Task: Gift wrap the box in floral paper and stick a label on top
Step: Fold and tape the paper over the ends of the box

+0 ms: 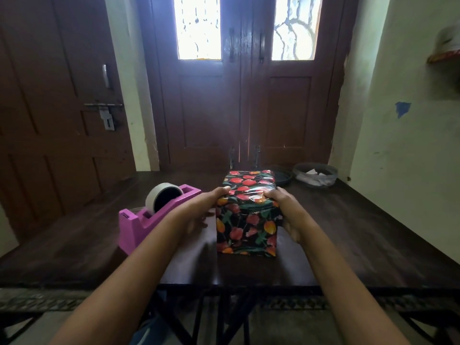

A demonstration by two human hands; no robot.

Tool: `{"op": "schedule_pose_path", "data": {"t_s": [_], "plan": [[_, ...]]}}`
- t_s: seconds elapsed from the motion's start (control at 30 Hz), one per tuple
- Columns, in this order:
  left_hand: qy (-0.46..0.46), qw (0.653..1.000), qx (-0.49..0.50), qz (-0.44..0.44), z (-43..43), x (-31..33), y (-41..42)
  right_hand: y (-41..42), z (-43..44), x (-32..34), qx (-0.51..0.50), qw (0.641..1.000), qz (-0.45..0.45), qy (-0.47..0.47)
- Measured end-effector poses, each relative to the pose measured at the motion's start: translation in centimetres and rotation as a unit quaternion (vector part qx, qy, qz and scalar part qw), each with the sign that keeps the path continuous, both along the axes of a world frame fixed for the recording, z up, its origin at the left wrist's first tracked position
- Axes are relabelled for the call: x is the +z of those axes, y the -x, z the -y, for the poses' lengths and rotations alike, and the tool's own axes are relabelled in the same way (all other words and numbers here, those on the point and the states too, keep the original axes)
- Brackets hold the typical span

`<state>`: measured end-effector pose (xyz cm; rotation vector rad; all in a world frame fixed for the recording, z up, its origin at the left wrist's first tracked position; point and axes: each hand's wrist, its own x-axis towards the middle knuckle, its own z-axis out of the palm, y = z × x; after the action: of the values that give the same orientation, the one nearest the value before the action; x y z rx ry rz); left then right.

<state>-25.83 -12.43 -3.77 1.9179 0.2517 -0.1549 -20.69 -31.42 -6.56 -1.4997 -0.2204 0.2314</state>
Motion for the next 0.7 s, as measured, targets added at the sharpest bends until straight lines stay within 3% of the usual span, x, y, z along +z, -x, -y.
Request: {"op": "schedule_pose_path", "data": {"t_s": [0.13, 0.2, 0.3, 0.37, 0.43, 0.5, 0.57, 0.63, 0.7], "plan": [[0.043, 0.995, -0.009, 0.090, 0.4, 1.4, -0.2, -0.5, 0.2, -0.6, 0.001, 0.994, -0.005, -0.105], [0.051, 0.987, -0.044, 0.148, 0.8, 3.0, -0.1, -0.7, 0.7, -1.3, 0.018, 0.993, -0.033, -0.114], [-0.062, 0.983, -0.057, 0.162, 1.9, 3.7, -0.5, -0.5, 0.6, -2.2, -0.018, 0.996, -0.069, -0.058], [-0.153, 0.973, -0.077, 0.152, 2.8, 3.1, -0.8, -0.8, 0.5, -2.6, -0.085, 0.996, -0.033, -0.018], [-0.184, 0.963, -0.108, 0.165, 3.4, 2.2, -1.2, -1.1, 0.6, -2.3, -0.102, 0.992, 0.035, -0.060], [-0.116, 0.968, -0.083, 0.207, 2.9, 2.0, -1.3, -0.8, 0.2, -1.4, -0.075, 0.994, 0.043, -0.065], [-0.034, 0.970, 0.002, 0.239, 1.5, 1.6, -1.8, -0.5, -0.2, -0.8, -0.013, 1.000, 0.023, -0.010], [0.008, 0.979, 0.028, 0.200, 0.4, 0.9, -2.0, -0.5, -0.4, -0.8, 0.020, 1.000, 0.006, 0.014], [0.041, 0.992, -0.007, 0.118, 0.1, 0.1, -1.7, -1.0, -0.7, -1.4, 0.028, 0.999, -0.004, -0.022]]}}
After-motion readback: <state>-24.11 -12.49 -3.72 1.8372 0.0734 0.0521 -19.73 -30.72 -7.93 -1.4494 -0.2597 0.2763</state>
